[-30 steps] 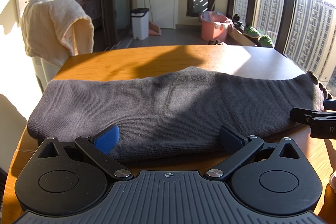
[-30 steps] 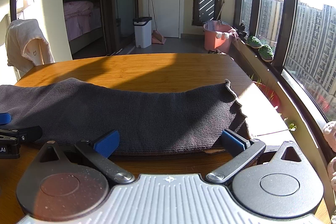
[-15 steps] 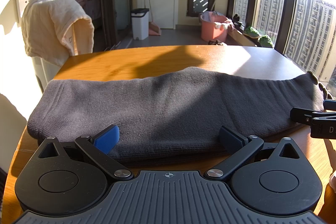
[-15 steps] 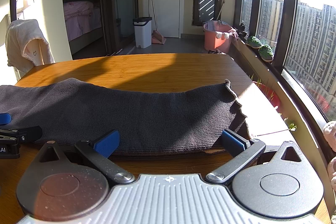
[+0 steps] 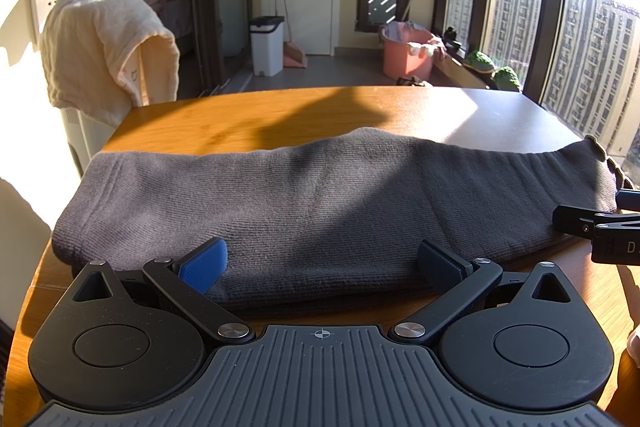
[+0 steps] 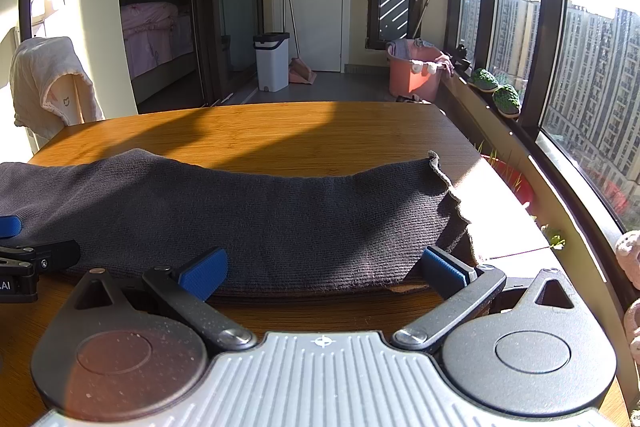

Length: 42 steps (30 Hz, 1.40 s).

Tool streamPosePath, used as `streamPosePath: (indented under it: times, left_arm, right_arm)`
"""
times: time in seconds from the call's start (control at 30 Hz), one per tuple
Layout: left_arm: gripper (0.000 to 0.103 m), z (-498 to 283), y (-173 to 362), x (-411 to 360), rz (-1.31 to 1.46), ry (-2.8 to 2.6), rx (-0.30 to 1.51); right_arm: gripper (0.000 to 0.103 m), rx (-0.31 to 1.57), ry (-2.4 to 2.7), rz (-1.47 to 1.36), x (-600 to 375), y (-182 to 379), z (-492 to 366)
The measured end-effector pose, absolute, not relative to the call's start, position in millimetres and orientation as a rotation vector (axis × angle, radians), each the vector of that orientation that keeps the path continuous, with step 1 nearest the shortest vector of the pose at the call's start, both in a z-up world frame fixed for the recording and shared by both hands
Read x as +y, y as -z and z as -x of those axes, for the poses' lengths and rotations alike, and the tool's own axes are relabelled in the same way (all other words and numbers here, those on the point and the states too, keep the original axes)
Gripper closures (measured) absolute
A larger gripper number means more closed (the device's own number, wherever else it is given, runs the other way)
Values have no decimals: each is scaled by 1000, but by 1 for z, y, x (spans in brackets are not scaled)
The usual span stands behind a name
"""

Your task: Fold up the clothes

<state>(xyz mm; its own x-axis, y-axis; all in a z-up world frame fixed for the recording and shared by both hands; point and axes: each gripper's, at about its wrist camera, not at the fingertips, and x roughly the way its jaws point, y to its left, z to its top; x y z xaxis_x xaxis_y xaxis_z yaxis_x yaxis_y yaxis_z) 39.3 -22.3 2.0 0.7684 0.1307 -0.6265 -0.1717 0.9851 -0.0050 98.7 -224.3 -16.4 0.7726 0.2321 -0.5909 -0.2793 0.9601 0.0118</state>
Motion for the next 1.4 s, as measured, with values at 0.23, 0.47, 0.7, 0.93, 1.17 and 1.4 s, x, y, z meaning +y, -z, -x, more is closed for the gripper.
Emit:
streamPosePath:
  times: [0.23, 0.47, 0.7, 0.93, 1.17, 1.4]
  left_arm:
    - [0, -39, -2, -22, 63, -164, 675]
    - [0, -39, -2, -23, 64, -164, 675]
    - [0, -39, -2, -22, 68, -162, 674]
    - [0, -38, -2, -21, 78, -158, 669]
    - [0, -38, -2, -19, 92, -154, 662]
    - [0, -38, -3, -20, 91, -154, 663]
  right_arm:
    - [0, 630, -277, 79, -224, 17, -99]
    - [0, 638, -258, 124, -216, 17, -99]
    - [0, 648, -256, 93, -222, 18, -94]
    - [0, 694, -258, -35, -237, 22, -91]
    - [0, 699, -252, -9, -234, 23, -91]
    - [0, 701, -253, -5, -233, 23, -92]
